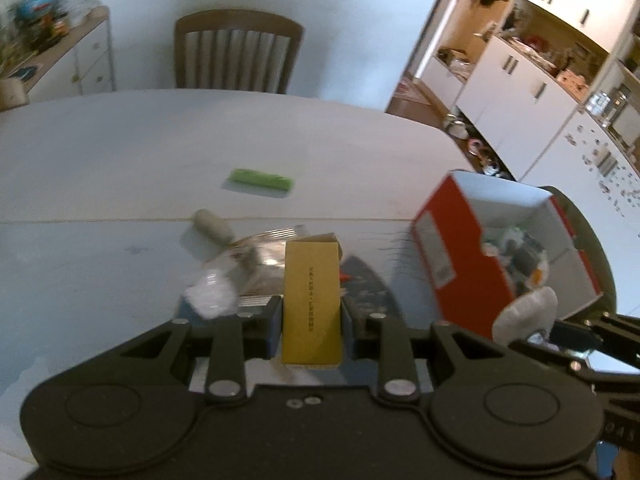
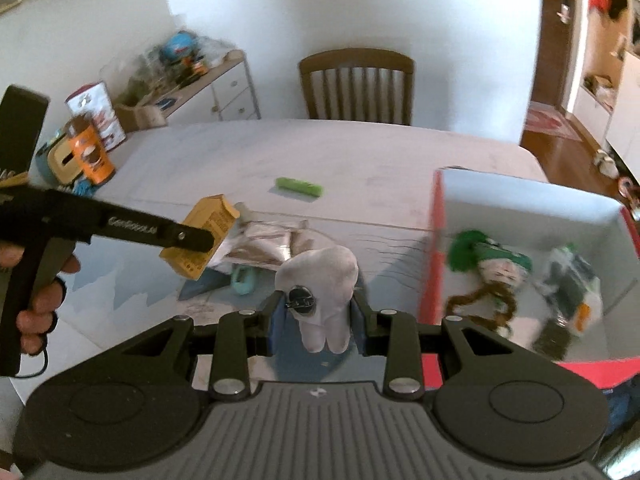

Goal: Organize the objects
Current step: 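Carry the yellow box with left tool while right tool carries the tooth toy to the shoebox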

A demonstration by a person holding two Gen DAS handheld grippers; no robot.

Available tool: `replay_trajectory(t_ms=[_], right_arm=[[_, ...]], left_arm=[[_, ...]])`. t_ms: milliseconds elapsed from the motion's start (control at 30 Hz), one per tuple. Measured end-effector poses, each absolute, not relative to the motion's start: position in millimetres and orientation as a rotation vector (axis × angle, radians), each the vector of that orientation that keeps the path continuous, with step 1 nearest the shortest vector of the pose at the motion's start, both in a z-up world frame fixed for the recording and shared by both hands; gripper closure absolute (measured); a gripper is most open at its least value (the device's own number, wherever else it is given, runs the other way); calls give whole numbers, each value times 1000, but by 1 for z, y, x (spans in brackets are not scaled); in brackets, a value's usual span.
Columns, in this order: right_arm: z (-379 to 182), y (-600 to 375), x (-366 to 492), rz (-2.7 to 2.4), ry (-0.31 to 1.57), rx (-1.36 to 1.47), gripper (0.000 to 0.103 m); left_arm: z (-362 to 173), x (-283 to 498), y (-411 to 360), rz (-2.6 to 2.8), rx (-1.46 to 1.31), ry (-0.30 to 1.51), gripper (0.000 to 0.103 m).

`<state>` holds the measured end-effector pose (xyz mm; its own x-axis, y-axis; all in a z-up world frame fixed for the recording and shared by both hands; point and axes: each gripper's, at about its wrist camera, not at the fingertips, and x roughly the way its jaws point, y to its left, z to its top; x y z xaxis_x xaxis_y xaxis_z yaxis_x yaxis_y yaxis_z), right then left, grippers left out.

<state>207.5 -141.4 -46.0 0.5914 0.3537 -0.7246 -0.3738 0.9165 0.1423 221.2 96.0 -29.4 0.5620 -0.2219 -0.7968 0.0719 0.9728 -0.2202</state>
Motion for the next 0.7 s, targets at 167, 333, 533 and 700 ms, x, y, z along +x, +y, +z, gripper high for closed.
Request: replay_trajectory(t_ms=[167,333,533,700], right_arm=[[-41,-183,212,371,825,7,70],[-37,-221,219,326,820,19,70],[-39,-261,229,290,824,21,70],[-42,-290,236,273,830,13,70]], left_arm=[[-24,222,59,-221,-146,954,75],[-19,224,22,-268,-111,956,75],[-18,230,-23,-313,-76,963,75],[-18,236,-58,-345,-46,962,75]])
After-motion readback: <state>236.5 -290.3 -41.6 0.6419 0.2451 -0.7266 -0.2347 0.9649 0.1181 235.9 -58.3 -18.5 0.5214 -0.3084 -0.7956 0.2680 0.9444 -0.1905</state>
